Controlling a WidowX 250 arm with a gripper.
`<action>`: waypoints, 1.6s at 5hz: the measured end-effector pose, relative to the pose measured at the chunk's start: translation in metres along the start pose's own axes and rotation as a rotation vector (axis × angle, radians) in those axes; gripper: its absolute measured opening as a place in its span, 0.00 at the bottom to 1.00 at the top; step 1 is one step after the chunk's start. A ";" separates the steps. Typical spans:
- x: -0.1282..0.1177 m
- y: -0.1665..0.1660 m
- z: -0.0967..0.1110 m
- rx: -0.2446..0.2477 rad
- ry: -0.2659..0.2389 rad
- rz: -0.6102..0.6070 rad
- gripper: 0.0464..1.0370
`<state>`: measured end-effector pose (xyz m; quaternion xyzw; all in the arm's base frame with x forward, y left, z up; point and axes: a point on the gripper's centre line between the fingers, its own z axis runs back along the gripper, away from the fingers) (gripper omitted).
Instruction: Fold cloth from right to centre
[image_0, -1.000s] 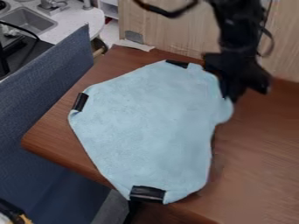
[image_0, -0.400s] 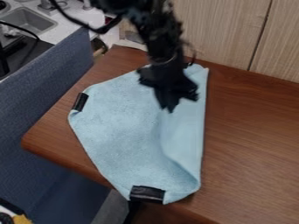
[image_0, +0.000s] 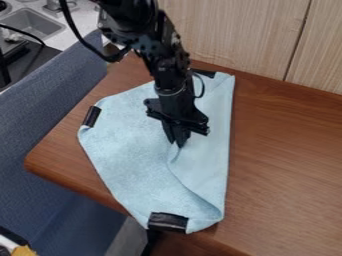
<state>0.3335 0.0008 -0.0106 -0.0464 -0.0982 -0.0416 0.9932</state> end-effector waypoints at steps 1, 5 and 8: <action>0.001 0.000 0.003 -0.010 0.016 0.014 0.20; 0.003 -0.005 0.007 0.002 0.076 -0.008 0.97; 0.038 -0.042 0.087 0.030 -0.068 -0.122 0.96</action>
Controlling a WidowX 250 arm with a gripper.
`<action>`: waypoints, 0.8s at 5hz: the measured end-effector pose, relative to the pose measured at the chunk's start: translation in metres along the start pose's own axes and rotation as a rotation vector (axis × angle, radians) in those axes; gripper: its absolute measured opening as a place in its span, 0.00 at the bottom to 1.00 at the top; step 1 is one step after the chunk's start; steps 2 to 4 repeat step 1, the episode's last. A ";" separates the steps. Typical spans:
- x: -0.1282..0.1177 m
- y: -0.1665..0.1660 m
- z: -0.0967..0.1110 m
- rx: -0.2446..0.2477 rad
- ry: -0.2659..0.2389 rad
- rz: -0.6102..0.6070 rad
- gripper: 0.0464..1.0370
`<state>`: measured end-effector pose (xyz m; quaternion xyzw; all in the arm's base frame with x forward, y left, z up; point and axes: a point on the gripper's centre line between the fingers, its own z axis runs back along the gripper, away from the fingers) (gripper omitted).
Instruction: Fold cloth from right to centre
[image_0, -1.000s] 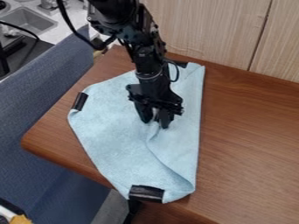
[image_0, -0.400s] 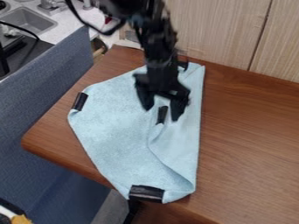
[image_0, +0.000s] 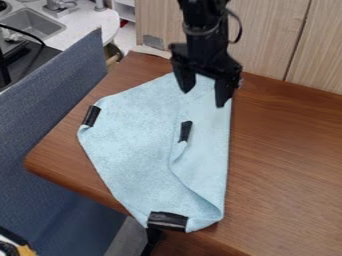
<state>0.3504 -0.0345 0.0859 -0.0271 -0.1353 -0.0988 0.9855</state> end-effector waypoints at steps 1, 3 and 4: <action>-0.001 0.000 0.000 0.001 0.002 -0.001 0.96; -0.001 0.000 0.000 0.001 0.002 -0.001 0.96; -0.001 0.000 0.000 0.001 0.002 -0.001 0.96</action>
